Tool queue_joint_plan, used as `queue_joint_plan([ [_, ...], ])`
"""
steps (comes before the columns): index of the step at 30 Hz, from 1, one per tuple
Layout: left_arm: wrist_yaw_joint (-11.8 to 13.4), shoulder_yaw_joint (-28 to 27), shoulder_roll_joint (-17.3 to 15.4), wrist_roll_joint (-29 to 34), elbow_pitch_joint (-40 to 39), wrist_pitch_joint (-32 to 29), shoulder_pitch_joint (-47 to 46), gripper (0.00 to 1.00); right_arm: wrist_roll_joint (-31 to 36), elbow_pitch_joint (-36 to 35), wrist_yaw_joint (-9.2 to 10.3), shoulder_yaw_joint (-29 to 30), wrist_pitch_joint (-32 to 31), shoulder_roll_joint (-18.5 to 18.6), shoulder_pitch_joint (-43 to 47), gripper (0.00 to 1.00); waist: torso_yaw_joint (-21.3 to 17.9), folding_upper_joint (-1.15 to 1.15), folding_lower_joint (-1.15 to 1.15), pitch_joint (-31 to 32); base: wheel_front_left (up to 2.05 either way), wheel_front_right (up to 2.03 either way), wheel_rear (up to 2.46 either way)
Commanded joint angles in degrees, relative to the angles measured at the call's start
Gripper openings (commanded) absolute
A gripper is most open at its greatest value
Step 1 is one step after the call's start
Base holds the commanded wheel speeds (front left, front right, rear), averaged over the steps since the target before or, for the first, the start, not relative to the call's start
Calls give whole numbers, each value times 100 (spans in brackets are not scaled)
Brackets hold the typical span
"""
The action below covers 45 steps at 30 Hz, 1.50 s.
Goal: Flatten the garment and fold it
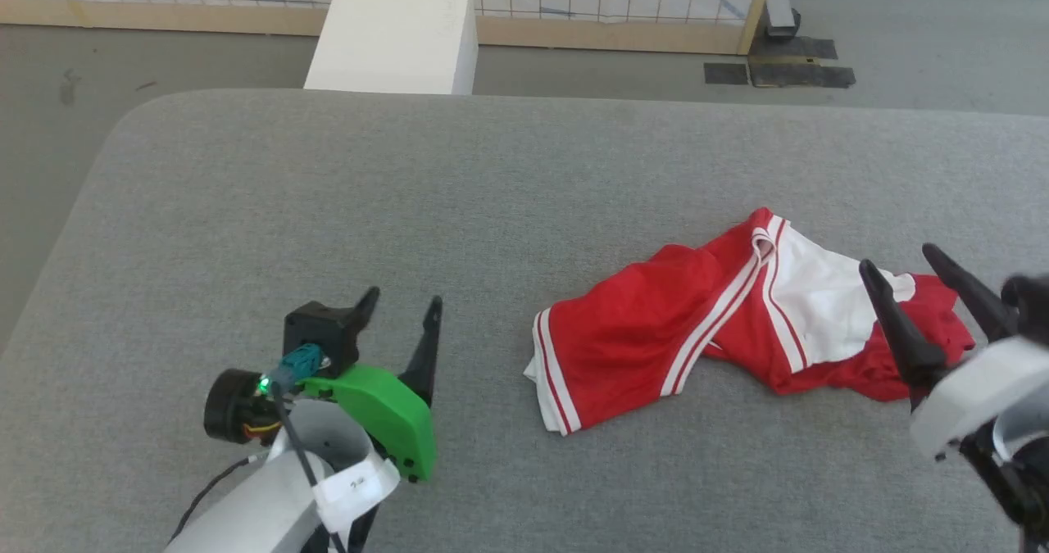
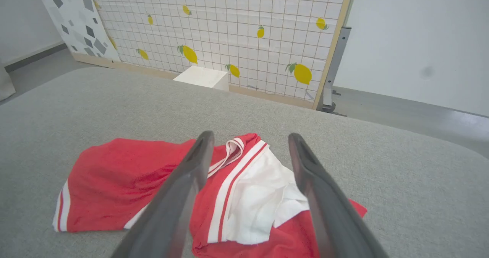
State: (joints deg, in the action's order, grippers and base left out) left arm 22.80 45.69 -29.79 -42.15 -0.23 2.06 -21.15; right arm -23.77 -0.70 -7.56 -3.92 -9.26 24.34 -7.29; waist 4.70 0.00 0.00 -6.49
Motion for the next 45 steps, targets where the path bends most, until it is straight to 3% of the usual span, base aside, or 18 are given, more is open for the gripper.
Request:
queue_joint_plan([
  [1,-40,55,-25,-82,-50,-169,58,100,168,-90,8,148,140,-185,171,100,-68,0,0,-62,0,0,0],
  [9,-211,532,-53,-427,-472,-1925,-507,100,801,-608,8,762,169,-916,655,100,-269,0,0,-415,0,0,0],
  [13,-252,711,13,-629,-488,-2956,-1052,100,980,-778,8,802,149,-1023,708,100,-393,0,0,-675,0,0,0],
  [19,-91,831,104,-860,-33,-4138,-1665,100,1077,-870,8,801,183,-1139,621,100,-629,0,0,-1031,0,0,0],
  [27,-25,757,242,-1181,317,-4558,-1795,100,1244,-787,8,866,295,-1244,537,100,-804,0,0,-1317,0,0,0],
  [35,-149,936,339,-1154,468,-4600,-1772,100,1360,-743,8,847,317,-1334,519,100,-761,0,0,-1456,0,0,0],
  [36,-199,1000,337,-1160,496,-4667,-1766,26,1367,-740,8,830,316,-1336,512,100,-750,0,0,-1460,0,0,0],
  [37,-243,1049,328,-1169,516,-4725,-1759,0,1373,-739,8,816,313,-1337,504,100,-743,0,0,-1464,0,0,0],
  [45,-381,957,259,-1185,611,-4437,-1683,0,1384,-673,8,837,248,-1300,496,100,-607,0,0,-1216,0,0,0],
])
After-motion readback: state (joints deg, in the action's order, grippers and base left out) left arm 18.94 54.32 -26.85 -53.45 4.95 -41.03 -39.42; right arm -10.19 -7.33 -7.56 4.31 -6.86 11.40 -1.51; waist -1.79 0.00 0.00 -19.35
